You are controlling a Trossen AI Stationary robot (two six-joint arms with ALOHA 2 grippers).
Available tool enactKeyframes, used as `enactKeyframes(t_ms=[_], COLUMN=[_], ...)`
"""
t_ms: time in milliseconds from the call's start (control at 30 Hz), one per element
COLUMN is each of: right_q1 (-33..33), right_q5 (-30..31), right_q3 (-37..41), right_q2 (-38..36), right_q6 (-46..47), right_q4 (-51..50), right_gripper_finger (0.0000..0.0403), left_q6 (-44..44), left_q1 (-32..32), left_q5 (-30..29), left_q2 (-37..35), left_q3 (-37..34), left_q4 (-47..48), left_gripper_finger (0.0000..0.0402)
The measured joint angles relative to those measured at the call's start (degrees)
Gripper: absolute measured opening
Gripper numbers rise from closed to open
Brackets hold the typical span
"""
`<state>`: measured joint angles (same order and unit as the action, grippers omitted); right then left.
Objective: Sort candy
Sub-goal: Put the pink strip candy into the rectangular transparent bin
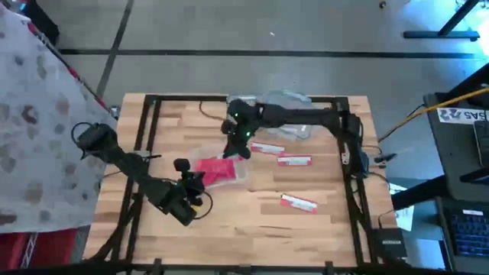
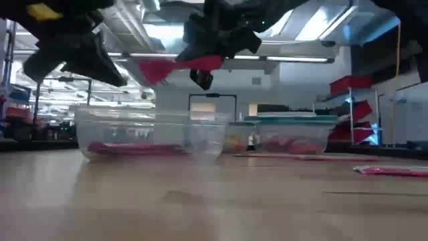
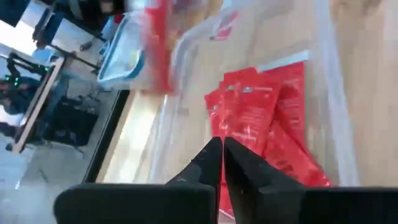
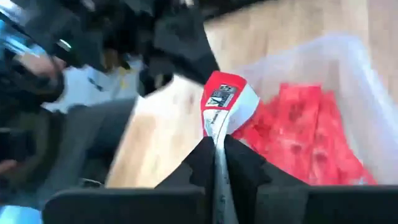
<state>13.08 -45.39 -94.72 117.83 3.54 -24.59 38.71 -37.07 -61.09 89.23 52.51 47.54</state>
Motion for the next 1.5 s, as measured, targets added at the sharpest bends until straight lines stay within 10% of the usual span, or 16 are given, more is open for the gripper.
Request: enactKeyframes(t_ms=[233,800,1200,1500], right_q1=[-1.1,-2.7,-3.0,-3.0], right_q5=[2.3,3.4,4.0,3.8], right_q3=[-0.1,-0.1,-0.1,-0.1], right_q2=[0.3,0.3,0.3,0.3], right_q6=[-0.9,0.4,0.4,-3.2], right_q4=[0.3,4.6,5.0,3.4], right_gripper_finger=[0.0015,0.0015,0.0015,0.0015], left_q6=[-2.8,-5.5,-13.6,-13.6], left_q1=[-2.9,4.9,8.3,7.8], left_q5=[-8.1,-9.6,-2.3,-2.0], left_q2=[0.0,0.0,-0.1,-0.1], left_q3=[0.0,-1.2,-1.2,-1.2], left_q4=[-2.5,-9.6,-16.4,-16.8], left_gripper_finger=[0.001,0.0193,0.0014,0.0001])
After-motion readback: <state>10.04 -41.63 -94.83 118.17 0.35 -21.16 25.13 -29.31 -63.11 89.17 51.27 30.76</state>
